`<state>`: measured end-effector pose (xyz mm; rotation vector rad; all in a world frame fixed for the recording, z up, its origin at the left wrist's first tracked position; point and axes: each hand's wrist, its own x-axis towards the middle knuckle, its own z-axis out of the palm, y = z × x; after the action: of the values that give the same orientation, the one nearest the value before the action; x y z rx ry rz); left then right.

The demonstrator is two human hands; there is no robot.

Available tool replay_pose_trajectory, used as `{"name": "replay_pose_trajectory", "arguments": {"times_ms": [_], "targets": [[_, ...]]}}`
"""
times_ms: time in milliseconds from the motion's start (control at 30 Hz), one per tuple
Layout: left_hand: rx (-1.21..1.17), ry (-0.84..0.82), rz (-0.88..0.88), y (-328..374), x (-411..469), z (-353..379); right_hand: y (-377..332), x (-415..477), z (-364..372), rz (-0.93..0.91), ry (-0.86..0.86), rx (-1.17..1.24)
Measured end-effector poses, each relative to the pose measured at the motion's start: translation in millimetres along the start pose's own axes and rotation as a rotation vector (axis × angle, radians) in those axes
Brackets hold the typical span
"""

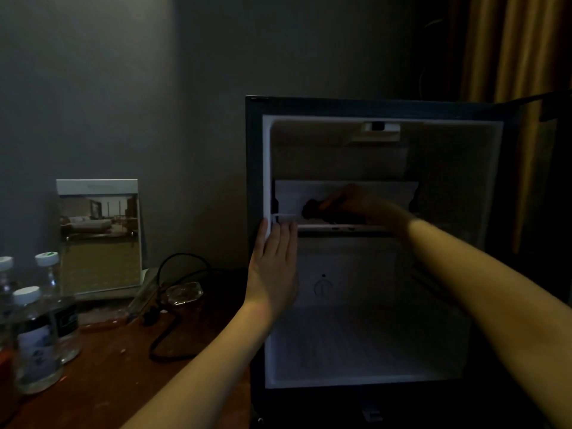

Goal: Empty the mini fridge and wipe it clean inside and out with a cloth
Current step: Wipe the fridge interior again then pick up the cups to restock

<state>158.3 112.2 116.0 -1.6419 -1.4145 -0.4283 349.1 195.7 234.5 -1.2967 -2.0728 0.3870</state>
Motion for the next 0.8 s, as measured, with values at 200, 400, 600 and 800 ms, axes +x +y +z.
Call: {"name": "replay_pose_trajectory", "arguments": {"times_ms": [200, 400, 600, 800], "targets": [[-0.006, -0.006, -0.005, 2.3, -1.8, -8.0, 1.1, -5.8, 0.5, 0.055, 0.013, -0.048], [-0.107, -0.068, -0.026, 6.3, 0.0, -16.1, 3.3, -17.8, -19.2, 0.057, -0.094, 0.004], [-0.366, -0.113, -0.011, 18.6, 11.0, -19.1, 2.8, 0.0, 5.7, 0.037, 0.076, -0.176], [-0.42, -0.065, -0.003, 30.3, 36.7, -20.9, 18.2, -34.0, -45.4, 0.122, -0.012, -0.085]]}}
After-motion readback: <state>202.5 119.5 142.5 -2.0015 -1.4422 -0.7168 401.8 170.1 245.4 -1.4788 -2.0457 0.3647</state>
